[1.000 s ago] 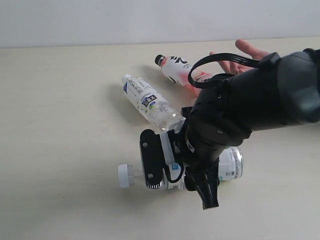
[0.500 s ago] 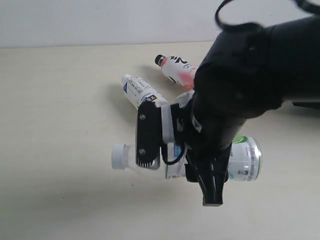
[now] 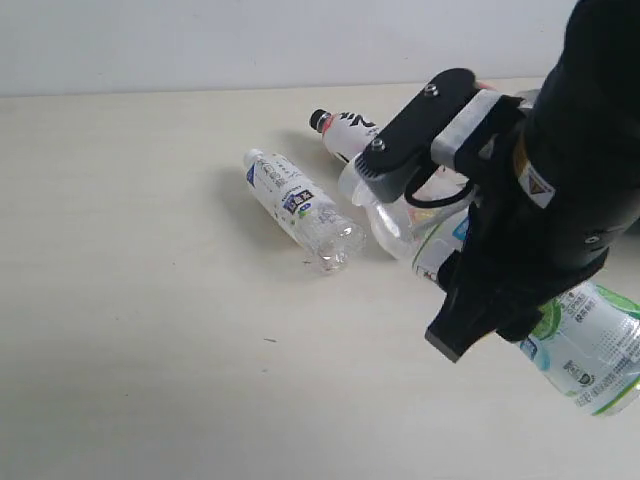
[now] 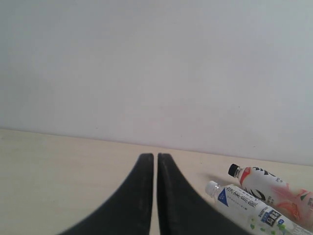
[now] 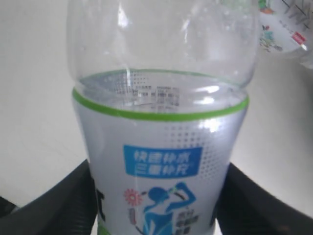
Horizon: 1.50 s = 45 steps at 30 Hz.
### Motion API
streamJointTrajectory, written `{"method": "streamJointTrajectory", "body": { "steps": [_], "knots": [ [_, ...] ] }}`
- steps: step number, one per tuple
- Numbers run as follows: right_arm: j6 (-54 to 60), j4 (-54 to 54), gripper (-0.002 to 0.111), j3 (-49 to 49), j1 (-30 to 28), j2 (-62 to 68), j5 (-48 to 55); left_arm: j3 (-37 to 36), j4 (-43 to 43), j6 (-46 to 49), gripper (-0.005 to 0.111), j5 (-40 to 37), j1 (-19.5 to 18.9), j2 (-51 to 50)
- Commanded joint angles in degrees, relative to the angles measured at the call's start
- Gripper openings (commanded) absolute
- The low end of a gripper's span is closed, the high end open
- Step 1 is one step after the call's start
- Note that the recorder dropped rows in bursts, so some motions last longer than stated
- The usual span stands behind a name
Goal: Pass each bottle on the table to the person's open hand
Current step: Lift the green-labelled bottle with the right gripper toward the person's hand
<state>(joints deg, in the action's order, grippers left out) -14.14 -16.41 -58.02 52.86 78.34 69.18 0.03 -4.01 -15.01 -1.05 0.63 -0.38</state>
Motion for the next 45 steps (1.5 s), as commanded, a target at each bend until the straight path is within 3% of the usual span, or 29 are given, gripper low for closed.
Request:
{"method": "streamJointTrajectory", "body": {
  "steps": [1,6,13,22,32,45],
  "knots": [
    [-9.28,-2.81,0.000,-0.42,-0.27,-1.70,0.79,-0.03,-0.14,0.02,0.005,-0.19,-0.02,0.38],
    [-12.50,-3.47,0.000,-2.62,-4.58,-1.98,0.79,-0.03,-0.14,0.02,0.005,-0.19,-0.02,0.38],
    [-10.11,-4.49,0.000,-11.12,-18.72,-1.68,0.79,-0.03,-0.14,0.02,0.005,-0.19,-0.02,0.38],
    [0.60,9.23,0.000,-23.24,-30.90,6.01,0.79,-0.03,-0.14,0.02,0.005,-0.19,-0.02,0.38],
    [5.05,11.81,0.000,-28.80,-37.32,21.86,0.79,-0.03,-0.14,0.02,0.005,-0.19,-0.02,0.38],
    [5.01,6.36,0.000,-29.21,-37.54,31.54,0.79,-0.03,-0.14,0.02,0.005,-0.19,-0.02,0.38]
  ]
}}
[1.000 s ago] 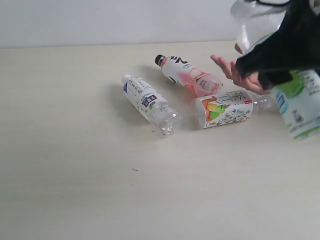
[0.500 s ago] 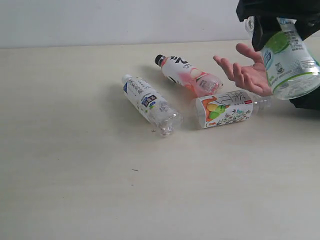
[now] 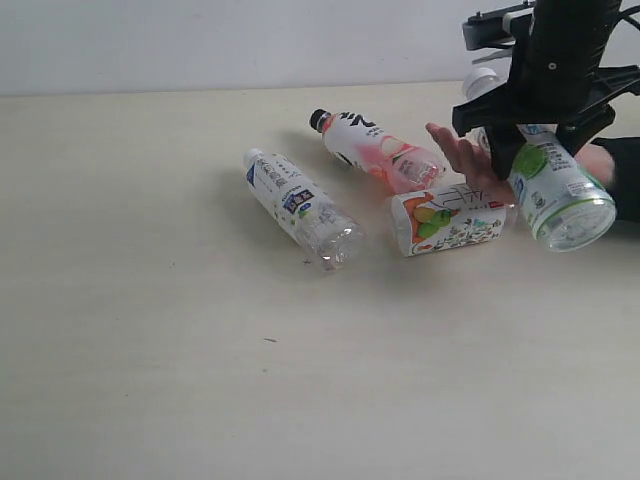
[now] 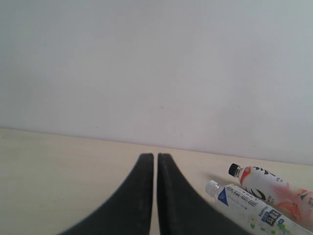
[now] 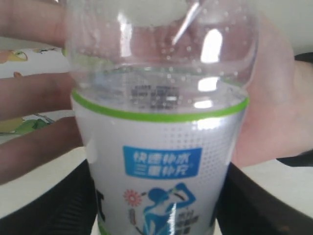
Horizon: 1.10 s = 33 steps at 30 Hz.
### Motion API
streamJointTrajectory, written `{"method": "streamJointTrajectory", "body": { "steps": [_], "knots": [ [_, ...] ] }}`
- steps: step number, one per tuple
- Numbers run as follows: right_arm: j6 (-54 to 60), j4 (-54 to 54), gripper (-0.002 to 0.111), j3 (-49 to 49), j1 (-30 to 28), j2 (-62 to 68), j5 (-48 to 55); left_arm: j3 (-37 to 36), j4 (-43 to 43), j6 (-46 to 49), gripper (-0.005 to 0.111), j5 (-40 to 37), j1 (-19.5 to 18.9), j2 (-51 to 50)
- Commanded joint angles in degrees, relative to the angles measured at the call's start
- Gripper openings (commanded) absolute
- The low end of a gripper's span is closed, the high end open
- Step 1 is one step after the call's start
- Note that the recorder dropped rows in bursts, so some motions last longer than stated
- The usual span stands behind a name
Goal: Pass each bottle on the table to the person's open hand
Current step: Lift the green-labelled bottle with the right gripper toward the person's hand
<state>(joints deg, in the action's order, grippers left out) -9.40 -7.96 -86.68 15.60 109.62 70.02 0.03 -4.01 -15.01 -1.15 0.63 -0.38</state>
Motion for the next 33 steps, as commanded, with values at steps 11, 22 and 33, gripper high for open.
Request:
{"method": "streamJointTrajectory", "body": {
  "steps": [11,22,33],
  "knots": [
    [-1.17,-1.86,0.000,-5.27,-0.28,0.79,-2.31,-0.03,-0.14,0.02,0.005,-0.08,-0.02,0.38],
    [-1.17,-1.04,0.000,-5.27,-0.28,2.27,-1.40,-0.03,-0.14,0.02,0.005,-0.08,-0.02,0.38],
    [0.04,-1.22,0.004,-5.27,-0.28,2.27,-0.90,-0.03,-0.14,0.02,0.005,-0.08,-0.02,0.38]
  ]
}}
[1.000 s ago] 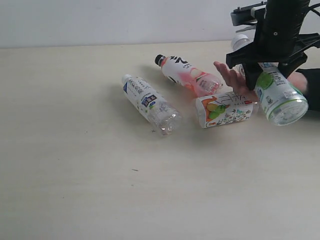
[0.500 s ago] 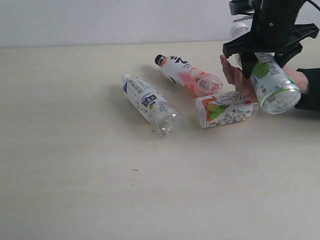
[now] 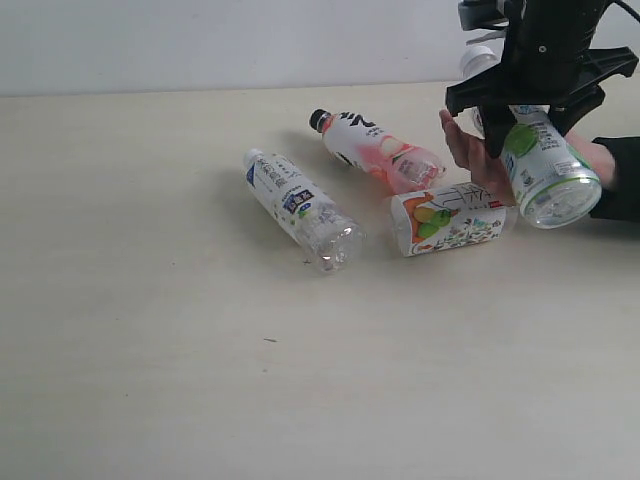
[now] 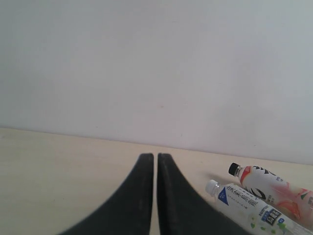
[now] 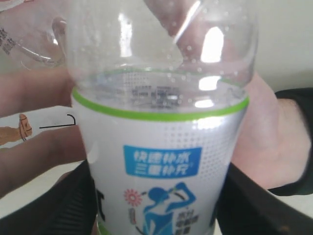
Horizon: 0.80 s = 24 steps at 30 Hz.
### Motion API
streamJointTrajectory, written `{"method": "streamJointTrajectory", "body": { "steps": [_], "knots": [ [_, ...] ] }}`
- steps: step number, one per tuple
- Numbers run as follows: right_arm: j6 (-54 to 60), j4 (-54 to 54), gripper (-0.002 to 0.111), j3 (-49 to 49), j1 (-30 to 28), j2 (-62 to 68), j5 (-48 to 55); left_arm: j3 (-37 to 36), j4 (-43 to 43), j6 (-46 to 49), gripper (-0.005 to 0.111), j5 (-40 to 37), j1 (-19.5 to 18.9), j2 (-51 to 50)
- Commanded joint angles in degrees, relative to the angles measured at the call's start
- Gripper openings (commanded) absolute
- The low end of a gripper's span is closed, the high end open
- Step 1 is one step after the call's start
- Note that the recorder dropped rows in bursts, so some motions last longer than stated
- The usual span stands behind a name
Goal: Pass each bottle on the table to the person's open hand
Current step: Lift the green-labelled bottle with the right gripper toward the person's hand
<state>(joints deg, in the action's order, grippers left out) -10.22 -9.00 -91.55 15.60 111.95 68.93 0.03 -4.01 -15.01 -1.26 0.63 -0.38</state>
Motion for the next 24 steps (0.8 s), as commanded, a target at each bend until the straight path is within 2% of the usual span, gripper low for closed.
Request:
{"method": "streamJointTrajectory", "body": {
  "steps": [1,4,13,15,24],
  "knots": [
    [1.04,-0.06,0.007,-0.40,-0.28,-0.06,0.19,-0.03,-0.14,0.02,0.005,0.02,-0.02,0.38],
    [1.04,0.41,0.022,-0.40,-0.28,-0.06,0.54,-0.03,-0.14,0.02,0.005,0.02,-0.02,0.38],
    [0.77,2.53,0.081,-0.40,-0.28,-0.06,1.03,-0.03,-0.14,0.02,0.005,0.02,-0.02,0.38],
    [0.77,2.53,0.084,-0.40,-0.28,-0.06,1.03,-0.03,-0.14,0.02,0.005,0.02,-0.02,0.38],
    [2.99,2.31,0.085,-0.40,-0.28,-2.57,1.03,-0.03,-0.14,0.02,0.005,0.02,-0.02,0.38]
  ]
}}
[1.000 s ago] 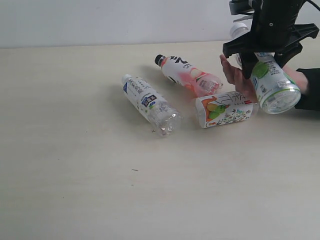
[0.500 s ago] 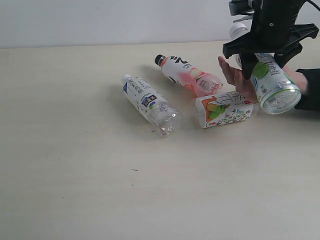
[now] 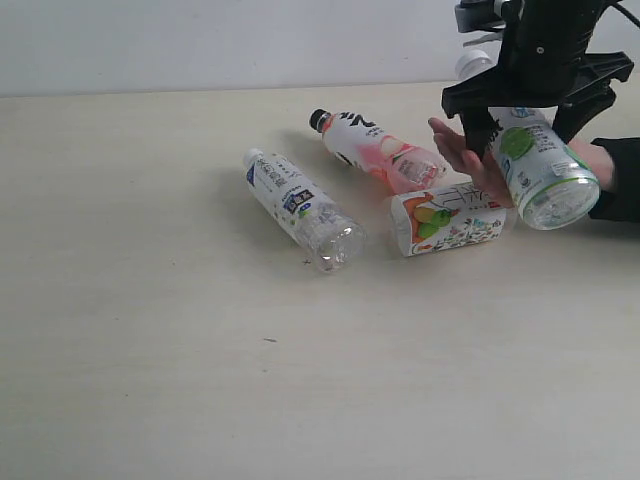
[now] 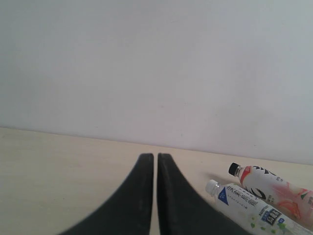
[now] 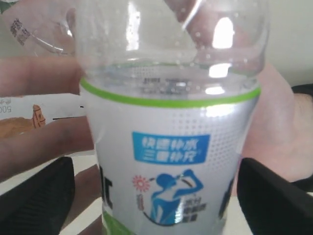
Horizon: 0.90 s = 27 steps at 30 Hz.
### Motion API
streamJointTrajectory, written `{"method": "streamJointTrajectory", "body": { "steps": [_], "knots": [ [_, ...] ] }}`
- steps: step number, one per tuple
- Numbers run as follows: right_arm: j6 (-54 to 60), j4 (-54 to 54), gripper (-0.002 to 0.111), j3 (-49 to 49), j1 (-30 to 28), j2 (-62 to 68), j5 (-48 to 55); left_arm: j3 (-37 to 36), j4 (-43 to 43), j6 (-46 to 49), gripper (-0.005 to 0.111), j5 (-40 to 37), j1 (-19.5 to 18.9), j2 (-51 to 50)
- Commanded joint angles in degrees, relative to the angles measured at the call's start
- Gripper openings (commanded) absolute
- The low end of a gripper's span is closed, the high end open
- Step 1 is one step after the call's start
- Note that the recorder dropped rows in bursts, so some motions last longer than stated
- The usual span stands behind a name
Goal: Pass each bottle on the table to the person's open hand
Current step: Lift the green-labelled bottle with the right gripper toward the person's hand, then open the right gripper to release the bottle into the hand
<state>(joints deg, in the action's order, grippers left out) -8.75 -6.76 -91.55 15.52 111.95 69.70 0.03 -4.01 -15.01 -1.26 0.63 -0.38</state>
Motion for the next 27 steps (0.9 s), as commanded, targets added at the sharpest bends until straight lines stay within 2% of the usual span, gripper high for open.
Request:
{"method": "streamJointTrajectory", "body": {
  "steps": [1,6,8,12,13,19,27],
  "knots": [
    [1.52,0.07,0.085,-0.40,-0.20,-4.52,0.26,-0.03,-0.14,0.02,0.005,0.02,-0.02,0.38],
    [3.45,1.58,0.082,0.09,-0.20,-14.70,-0.84,-0.03,-0.14,0.02,0.005,0.02,-0.02,0.38],
    [6.74,5.02,0.069,0.95,-0.20,-18.62,-0.69,-0.03,-0.14,0.02,0.005,0.02,-0.02,0.38],
    [8.75,6.76,0.018,2.73,-0.20,-26.78,0.24,-0.03,-0.14,0.02,0.005,0.02,-0.02,0.38],
    [9.41,7.77,0.002,3.79,-0.20,-29.14,0.26,-0.03,-0.14,0.02,0.005,0.02,-0.02,0.38],
    [20.54,16.84,0.001,19.24,-0.20,-48.33,-2.70,-0.03,-0.14,0.02,0.005,0.02,-0.02,0.38],
    [21.12,8.65,0.001,43.85,-0.20,-77.24,-16.19,-0.03,-0.14,0.02,0.005,0.02,-0.02,0.38]
  ]
}}
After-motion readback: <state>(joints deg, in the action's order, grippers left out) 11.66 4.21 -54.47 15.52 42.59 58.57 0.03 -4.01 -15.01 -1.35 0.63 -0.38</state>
